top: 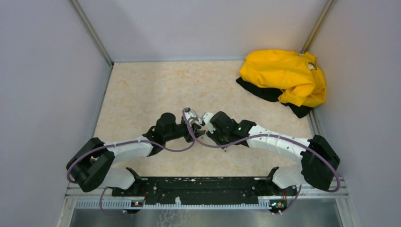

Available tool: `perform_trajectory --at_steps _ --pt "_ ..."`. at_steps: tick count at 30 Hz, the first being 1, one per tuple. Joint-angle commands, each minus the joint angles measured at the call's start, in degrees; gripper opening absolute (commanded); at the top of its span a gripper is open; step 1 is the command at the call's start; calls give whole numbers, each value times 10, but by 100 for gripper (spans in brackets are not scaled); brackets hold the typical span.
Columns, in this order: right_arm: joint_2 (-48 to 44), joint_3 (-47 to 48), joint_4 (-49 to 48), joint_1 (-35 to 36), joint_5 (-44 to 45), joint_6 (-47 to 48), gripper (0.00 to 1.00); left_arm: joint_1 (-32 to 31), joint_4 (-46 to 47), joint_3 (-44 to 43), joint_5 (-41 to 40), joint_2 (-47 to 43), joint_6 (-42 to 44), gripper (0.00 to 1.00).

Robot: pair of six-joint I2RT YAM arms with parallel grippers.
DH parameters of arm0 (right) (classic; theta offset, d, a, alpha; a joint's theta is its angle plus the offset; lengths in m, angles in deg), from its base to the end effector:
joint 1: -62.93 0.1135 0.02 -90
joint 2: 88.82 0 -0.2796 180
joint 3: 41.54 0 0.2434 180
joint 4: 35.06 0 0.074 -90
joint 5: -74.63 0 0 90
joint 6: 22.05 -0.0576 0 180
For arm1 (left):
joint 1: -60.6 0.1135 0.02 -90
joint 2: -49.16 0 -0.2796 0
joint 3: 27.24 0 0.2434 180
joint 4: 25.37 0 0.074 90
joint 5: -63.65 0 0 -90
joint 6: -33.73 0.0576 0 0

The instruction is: Fold the paper box

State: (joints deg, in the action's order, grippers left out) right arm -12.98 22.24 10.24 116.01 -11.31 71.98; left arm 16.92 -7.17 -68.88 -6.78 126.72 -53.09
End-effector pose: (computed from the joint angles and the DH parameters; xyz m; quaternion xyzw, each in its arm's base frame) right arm 0.1598 0.2058 0.2231 -0.4497 0.8472 0.0856 0.2696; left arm 0.1885 -0.2067 0.2047 0.4084 0.6904 -0.3299 0.4978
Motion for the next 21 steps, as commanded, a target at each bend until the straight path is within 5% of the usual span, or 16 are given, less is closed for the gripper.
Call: perform_trajectory --at_steps 1,21 --pt "-18 3 -3 -2 -1 -3 27 -7 -9 -23 12 8 15 42" --pt "-17 1 -2 -2 3 -4 23 -15 -27 -29 2 5 11 33"
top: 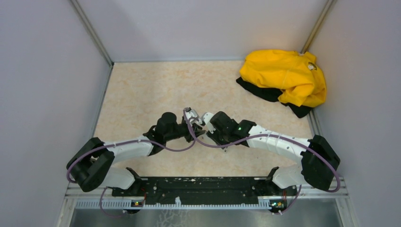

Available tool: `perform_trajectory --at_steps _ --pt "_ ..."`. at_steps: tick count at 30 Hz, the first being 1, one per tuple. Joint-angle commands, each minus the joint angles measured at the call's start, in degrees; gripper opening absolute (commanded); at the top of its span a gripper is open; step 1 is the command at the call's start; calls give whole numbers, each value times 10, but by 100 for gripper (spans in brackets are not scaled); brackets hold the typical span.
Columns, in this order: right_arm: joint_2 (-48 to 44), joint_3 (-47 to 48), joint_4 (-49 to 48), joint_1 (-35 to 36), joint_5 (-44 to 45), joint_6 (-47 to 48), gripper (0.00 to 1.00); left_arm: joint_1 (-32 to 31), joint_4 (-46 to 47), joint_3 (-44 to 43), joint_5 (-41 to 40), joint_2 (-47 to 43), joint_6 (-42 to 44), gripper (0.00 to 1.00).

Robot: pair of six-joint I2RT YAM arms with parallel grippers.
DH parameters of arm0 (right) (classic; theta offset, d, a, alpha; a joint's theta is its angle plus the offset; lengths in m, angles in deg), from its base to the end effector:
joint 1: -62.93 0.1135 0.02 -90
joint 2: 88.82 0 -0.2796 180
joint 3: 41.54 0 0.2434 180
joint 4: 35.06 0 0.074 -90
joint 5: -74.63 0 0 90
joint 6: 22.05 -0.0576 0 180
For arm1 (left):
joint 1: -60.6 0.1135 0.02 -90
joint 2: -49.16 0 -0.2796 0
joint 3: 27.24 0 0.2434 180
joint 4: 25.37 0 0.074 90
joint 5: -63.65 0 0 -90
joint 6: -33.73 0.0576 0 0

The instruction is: Fold the paper box

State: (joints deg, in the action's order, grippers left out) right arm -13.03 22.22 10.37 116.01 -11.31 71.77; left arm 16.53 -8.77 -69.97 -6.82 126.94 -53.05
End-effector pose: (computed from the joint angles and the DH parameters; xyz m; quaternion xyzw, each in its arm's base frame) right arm 0.1595 0.2055 0.2230 -0.4483 0.8482 0.0858 0.2687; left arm 0.1891 -0.2098 0.2064 0.4115 0.6927 -0.3300 0.4919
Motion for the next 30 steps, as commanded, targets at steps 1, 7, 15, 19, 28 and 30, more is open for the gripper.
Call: perform_trajectory --at_steps 1,7,15,19,28,30 --pt "-17 2 -3 -2 4 -2 23 -12 -13 -20 1 3 11 33" --pt "-17 2 -3 -1 5 -2 22 -17 -26 -29 -7 10 11 31" --pt "-18 2 -4 -2 7 -4 21 -25 -44 -33 -23 6 14 29" --pt "-19 2 -3 -2 7 -6 21 -27 -48 -34 -26 4 14 28" --pt "-23 1 -5 -2 9 -9 20 -38 -41 -35 -39 10 6 27" --pt "-23 0 -5 -2 10 -10 19 -42 -39 -34 -43 12 6 27"
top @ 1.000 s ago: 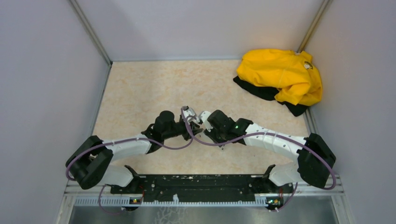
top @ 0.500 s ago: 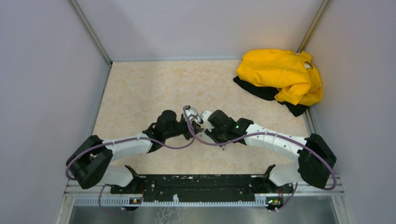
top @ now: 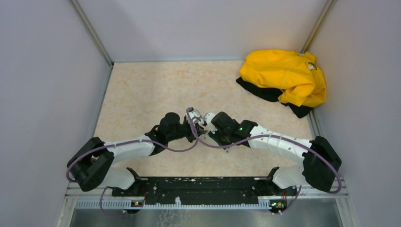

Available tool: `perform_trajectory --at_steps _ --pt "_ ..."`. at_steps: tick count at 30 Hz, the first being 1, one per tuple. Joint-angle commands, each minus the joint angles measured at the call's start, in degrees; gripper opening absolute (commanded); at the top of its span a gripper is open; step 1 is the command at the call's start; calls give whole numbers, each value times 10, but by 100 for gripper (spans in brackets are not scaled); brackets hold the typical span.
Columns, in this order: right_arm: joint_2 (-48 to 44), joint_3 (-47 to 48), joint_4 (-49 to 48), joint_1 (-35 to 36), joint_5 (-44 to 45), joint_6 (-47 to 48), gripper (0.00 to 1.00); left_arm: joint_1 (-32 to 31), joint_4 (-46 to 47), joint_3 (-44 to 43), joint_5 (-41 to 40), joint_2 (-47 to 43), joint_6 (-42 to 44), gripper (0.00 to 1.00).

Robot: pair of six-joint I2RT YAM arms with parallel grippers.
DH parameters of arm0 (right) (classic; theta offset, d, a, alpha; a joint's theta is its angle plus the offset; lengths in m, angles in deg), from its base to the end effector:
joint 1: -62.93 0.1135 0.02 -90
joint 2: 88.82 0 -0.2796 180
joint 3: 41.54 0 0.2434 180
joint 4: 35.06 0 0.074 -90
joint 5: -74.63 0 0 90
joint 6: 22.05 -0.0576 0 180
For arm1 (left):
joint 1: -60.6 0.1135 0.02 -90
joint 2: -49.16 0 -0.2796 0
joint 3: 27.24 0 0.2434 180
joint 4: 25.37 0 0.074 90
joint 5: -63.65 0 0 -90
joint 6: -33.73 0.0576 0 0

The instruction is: Fold the paper box

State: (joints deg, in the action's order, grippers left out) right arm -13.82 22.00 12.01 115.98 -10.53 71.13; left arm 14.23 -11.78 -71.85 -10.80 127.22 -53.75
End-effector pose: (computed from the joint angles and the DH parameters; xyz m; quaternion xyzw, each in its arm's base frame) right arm 0.1570 0.2007 0.2231 -0.4431 0.8536 0.0774 0.2628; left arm 0.1869 -0.2184 0.2089 0.4063 0.7061 -0.3153 0.4868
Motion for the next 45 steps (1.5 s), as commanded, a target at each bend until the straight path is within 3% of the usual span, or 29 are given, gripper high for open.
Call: perform_trajectory --at_steps 1,12,31,45 --pt "-17 2 -22 -1 2 -4 19 -20 -8 -15 -5 11 14 27" --pt "-18 0 -25 -1 0 -5 19 -28 24 -7 -5 17 20 36" --pt "-15 0 -30 -1 0 -5 19 -35 29 -18 12 41 18 22" --pt "-13 -1 -29 -1 2 -8 18 -54 8 -30 -13 54 -9 19"
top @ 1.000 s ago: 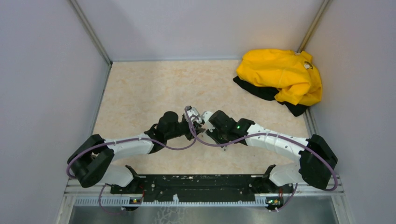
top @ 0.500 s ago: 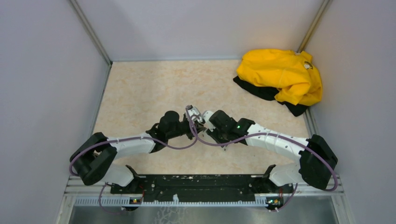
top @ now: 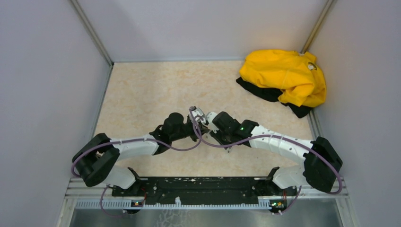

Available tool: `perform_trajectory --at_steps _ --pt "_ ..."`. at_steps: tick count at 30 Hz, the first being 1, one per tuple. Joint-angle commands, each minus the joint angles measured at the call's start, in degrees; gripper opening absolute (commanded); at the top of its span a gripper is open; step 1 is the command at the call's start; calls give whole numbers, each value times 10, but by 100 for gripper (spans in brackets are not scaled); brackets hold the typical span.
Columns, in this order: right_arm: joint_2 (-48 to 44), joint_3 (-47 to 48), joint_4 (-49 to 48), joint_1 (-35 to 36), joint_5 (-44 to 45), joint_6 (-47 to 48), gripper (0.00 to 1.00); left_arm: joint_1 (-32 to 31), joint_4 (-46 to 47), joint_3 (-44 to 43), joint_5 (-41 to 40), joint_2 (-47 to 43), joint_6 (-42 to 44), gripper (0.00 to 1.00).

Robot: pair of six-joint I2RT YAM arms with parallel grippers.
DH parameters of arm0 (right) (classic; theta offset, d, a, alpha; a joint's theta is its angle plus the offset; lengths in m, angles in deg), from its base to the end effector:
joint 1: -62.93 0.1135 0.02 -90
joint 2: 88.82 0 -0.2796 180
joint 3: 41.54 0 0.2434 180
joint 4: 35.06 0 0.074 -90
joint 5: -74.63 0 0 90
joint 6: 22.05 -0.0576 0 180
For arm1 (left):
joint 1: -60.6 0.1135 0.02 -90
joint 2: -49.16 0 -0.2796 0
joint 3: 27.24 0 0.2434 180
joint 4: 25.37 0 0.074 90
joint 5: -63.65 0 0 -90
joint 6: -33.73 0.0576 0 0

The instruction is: Fold the paper box

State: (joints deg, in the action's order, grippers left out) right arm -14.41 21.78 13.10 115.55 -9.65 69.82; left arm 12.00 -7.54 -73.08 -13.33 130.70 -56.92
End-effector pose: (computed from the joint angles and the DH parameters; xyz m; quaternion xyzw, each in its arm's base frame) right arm 0.1569 0.1958 0.2231 -0.4291 0.8622 0.0700 0.2599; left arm 0.1889 -0.2339 0.2081 0.3873 0.7067 -0.3270 0.4935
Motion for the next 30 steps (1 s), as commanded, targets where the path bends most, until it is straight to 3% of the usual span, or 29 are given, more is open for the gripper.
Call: perform_trajectory --at_steps 1,30 --pt "-7 2 -40 3 -8 5 18 -33 -36 -18 8 20 22 19" --pt "-3 -3 -52 3 -11 -7 16 -44 -123 -68 -30 38 8 18"
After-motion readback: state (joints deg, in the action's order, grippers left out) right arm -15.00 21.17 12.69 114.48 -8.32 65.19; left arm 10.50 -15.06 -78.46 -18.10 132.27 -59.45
